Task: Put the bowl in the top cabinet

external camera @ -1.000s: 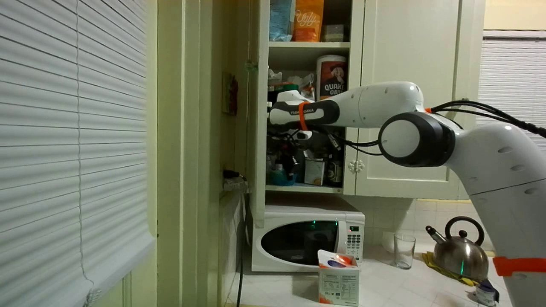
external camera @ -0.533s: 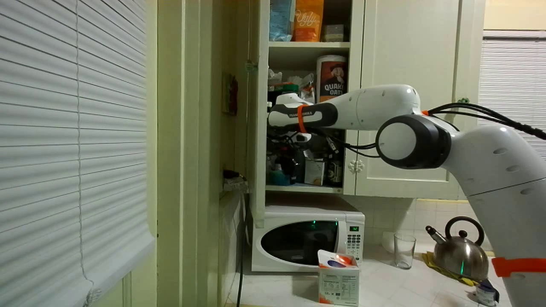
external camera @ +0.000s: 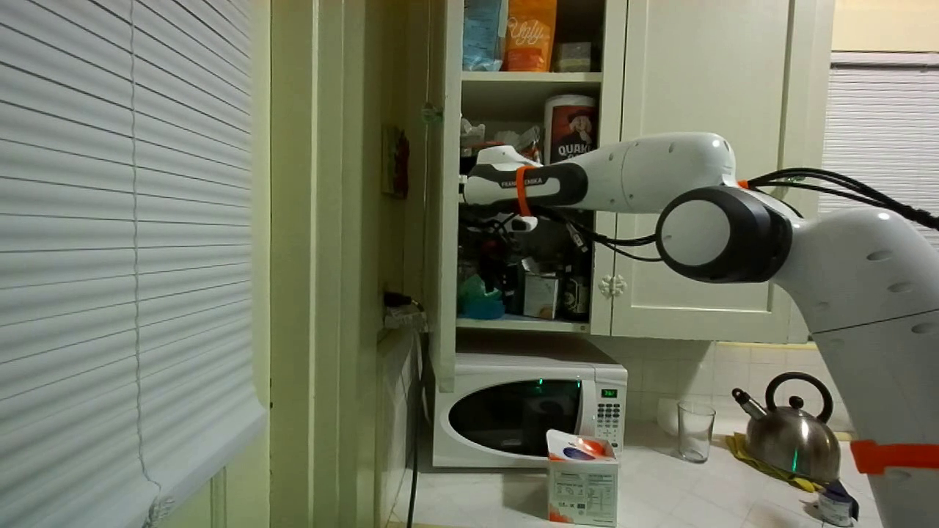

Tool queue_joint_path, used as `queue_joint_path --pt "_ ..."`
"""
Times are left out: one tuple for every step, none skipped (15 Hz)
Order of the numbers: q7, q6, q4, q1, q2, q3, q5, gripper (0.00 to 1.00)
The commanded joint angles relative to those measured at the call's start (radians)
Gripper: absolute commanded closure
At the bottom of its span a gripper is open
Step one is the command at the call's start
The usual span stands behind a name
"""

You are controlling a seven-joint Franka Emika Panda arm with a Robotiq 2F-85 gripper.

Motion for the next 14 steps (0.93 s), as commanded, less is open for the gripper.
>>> queue_joint_path --pt "0.024 0.029 -0.085 0.008 -0.070 0.010 0.010 0.00" --pt "0.024 0.031 -0.099 0.008 -0.081 0.011 0.009 0.00" --pt "0.024 0.032 -0.113 0.007 -0.093 0.014 0.010 0.00" --pt "0.026 0.040 -0.129 0.008 -0.107 0.015 0.007 0.00" --pt "0.029 0.050 -0.154 0.010 -0.130 0.015 -0.001 0.00" --pt "0.028 0.056 -0.171 0.011 -0.146 0.017 -0.003 0.00" --pt "0.029 0.068 -0.205 0.015 -0.177 0.016 -0.012 0.00" --pt "0.034 0.075 -0.234 0.016 -0.207 0.015 -0.017 0.00" --pt "0.036 0.073 -0.267 0.015 -0.241 0.014 -0.012 0.00" --pt "0.034 0.049 -0.302 0.015 -0.278 0.012 -0.017 0.00" --pt "0.020 0.022 -0.347 0.013 -0.322 0.010 -0.022 0.00" --pt "-0.003 -0.007 -0.391 0.012 -0.367 0.009 -0.038 0.00" --pt "-0.030 -0.021 -0.445 0.007 -0.419 0.005 -0.060 0.00" --pt "-0.037 -0.040 -0.487 0.003 -0.463 0.002 -0.071 0.00"
